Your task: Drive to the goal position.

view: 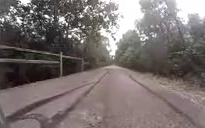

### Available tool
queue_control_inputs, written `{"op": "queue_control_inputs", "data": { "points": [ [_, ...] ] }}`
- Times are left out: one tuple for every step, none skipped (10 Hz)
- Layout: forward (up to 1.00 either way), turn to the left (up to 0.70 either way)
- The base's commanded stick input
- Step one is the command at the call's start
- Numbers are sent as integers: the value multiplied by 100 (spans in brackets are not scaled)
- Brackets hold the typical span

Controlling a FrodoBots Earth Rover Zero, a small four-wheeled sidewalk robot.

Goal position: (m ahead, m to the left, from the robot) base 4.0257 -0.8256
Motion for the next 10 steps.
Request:
{"op": "queue_control_inputs", "data": {
  "points": [
    [70,2],
    [70,2],
    [70,2],
    [70,-3],
    [70,-27],
    [70,-33],
    [70,-31],
    [70,-11],
    [70,0],
    [70,0]
  ]
}}
